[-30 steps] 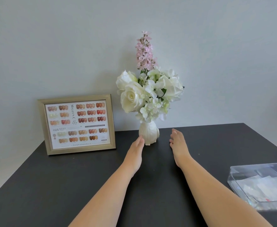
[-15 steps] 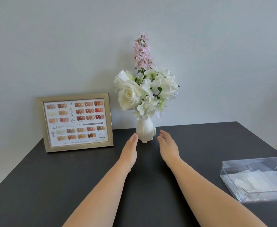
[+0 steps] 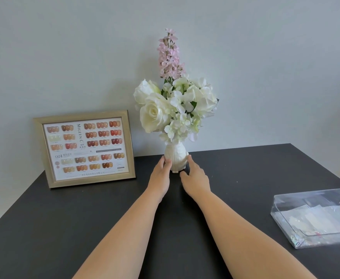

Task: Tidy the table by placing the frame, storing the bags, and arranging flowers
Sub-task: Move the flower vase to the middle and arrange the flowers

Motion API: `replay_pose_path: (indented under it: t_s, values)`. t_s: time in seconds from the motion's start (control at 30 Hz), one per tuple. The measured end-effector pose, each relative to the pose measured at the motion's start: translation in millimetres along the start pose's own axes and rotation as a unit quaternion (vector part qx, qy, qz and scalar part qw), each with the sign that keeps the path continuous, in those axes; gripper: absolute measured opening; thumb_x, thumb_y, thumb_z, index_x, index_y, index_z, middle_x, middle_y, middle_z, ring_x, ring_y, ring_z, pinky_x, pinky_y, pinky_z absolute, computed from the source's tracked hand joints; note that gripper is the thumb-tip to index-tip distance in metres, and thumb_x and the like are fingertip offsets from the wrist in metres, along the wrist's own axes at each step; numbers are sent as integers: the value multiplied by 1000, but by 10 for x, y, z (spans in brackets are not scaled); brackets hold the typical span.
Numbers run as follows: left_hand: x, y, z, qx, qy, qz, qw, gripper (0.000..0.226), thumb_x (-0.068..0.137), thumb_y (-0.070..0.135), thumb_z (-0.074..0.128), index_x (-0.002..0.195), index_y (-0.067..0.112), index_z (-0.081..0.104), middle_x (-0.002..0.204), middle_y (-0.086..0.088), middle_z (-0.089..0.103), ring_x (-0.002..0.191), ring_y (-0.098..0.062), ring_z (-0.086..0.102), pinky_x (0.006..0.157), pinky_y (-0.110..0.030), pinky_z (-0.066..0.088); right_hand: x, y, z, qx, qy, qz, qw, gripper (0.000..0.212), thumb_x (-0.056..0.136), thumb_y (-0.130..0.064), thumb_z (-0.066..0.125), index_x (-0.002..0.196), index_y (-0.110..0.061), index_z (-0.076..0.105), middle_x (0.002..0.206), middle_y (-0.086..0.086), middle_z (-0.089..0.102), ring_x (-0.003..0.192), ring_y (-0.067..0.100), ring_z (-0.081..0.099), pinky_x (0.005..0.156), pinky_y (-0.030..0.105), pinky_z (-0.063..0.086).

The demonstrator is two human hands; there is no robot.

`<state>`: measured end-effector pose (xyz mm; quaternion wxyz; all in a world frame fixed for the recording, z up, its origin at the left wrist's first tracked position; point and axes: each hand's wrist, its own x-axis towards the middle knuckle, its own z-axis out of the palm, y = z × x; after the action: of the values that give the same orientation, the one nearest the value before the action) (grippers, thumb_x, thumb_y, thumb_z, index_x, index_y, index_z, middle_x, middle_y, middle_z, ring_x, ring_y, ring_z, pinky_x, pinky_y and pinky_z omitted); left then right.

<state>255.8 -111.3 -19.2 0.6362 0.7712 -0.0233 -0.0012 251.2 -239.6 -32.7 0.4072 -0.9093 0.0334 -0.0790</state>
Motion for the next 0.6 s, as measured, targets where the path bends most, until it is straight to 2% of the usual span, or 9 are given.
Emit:
replay_pose_path:
  t_s: [0.07,0.1,0.2,0.3,0.43,0.6]
  values:
    - [-46,12,2,5,10,15,1000,61,81,72,38,135,47,49,118,38,56,117,7,48,95,-22,36,12,1,-6,-3,3,-3,1000,72,85,-31,46,150,-34,15,145,-5,46,128,22,45,101,40,37]
    - [-62,9,-1,2,14,22,1000,62,81,72,39,136,45,50,115,38,56,116,7,49,93,-21,36,10,-5,-11,-1,5,-4,1000,72,84,-32,47,149,-35,17,139,-5,51,123,22,49,97,38,39]
    - [-72,0,-2,12,16,27,999,75,81,71,40,146,33,44,135,22,55,127,-1,47,103,-25,37,14,-12,-13,3,8,-6,1000,72,80,-33,47,146,-39,19,122,-5,61,105,21,57,87,36,41]
    - [-86,-3,7,29,19,33,999,74,84,69,38,149,32,41,142,17,52,133,-3,44,101,-21,35,9,-29,-28,-1,1,-6,1000,74,80,-33,47,148,-38,16,128,-6,58,112,22,55,95,40,41]
    - [-82,-17,6,41,25,19,999,70,92,62,37,154,29,32,154,11,41,141,-9,35,114,-32,28,-47,-60,-67,16,7,-17,1000,72,81,-29,48,146,-42,19,122,-7,60,110,23,57,92,38,46]
    - [-140,-4,3,69,10,45,997,65,96,61,31,153,30,32,150,16,43,140,-6,36,99,-16,28,-127,-30,-111,70,-2,-21,997,72,84,-21,47,147,-43,22,129,-7,59,115,24,55,90,44,51]
